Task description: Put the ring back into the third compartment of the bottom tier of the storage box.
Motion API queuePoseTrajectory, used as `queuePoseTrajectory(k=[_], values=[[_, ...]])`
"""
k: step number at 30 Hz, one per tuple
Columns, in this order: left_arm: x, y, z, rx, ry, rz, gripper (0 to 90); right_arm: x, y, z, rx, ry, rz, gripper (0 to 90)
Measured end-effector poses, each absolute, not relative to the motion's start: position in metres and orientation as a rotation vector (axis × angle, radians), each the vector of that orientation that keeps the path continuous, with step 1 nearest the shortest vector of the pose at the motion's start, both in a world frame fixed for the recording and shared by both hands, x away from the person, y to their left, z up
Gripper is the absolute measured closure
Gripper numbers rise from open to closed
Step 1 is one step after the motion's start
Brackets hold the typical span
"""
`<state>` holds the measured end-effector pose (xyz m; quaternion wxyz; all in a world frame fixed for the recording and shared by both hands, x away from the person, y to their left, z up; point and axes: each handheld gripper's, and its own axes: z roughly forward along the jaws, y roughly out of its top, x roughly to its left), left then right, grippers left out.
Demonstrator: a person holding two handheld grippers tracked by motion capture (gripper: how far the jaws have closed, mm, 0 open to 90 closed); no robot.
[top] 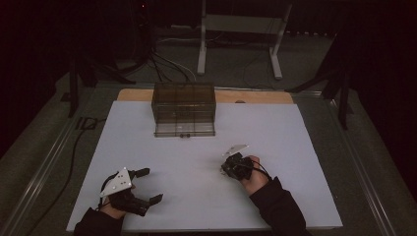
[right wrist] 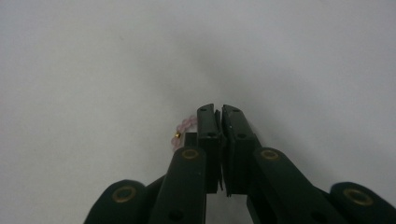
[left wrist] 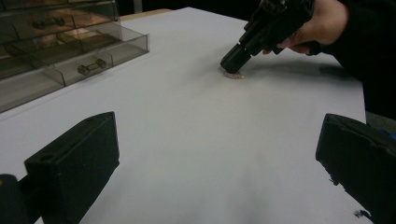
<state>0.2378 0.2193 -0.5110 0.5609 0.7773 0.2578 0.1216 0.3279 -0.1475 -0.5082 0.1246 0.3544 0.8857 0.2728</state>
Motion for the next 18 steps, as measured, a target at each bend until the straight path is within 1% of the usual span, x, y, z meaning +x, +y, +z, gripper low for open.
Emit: queuePoseTrajectory(k=[18], values=[[0.238,0.219,-0.511,1.832,0.61,0.287,0.5,0.329,-0.159,-0.497,1.085,2.537,0.907,88.0]])
